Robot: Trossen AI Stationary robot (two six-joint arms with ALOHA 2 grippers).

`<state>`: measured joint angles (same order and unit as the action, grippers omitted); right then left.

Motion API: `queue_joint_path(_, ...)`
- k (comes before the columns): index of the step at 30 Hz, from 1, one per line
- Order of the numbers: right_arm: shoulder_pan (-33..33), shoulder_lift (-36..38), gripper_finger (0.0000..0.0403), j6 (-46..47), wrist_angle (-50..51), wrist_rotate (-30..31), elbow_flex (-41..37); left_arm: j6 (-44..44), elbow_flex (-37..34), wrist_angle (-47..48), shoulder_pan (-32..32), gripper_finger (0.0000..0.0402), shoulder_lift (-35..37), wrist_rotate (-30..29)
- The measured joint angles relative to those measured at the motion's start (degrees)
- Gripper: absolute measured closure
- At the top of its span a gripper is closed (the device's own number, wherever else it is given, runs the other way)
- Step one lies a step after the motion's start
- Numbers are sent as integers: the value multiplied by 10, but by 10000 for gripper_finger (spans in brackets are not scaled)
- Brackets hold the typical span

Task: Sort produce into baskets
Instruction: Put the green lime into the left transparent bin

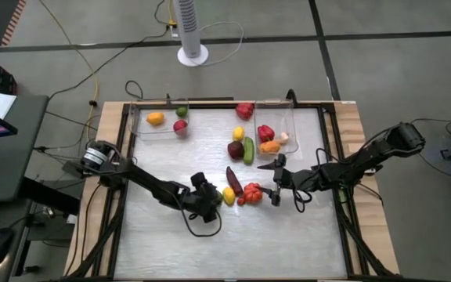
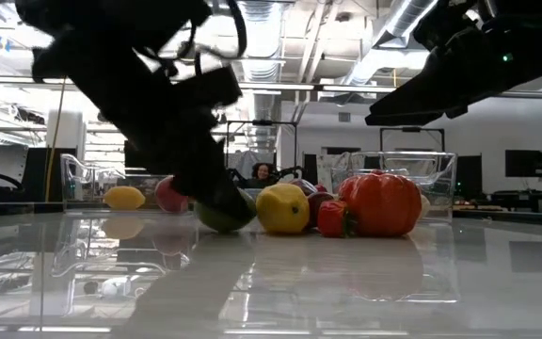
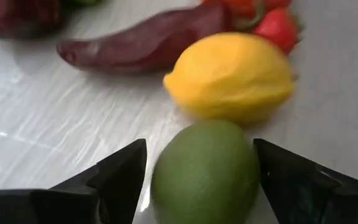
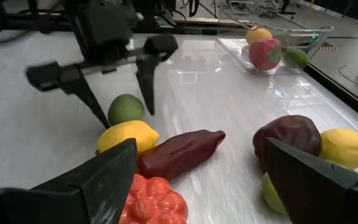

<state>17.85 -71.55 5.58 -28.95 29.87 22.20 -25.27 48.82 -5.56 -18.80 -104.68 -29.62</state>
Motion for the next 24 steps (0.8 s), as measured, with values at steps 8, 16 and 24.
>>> queue_joint_path(8,0,0,31,0,3,0,0,6,0,-13,9,141,-3,15)
queue_joint_path(16,0,0,31,0,2,0,0,1,0,-26,9,228,-2,29)
queue_joint_path(24,0,0,31,0,2,1,0,24,22,55,11,232,35,41)
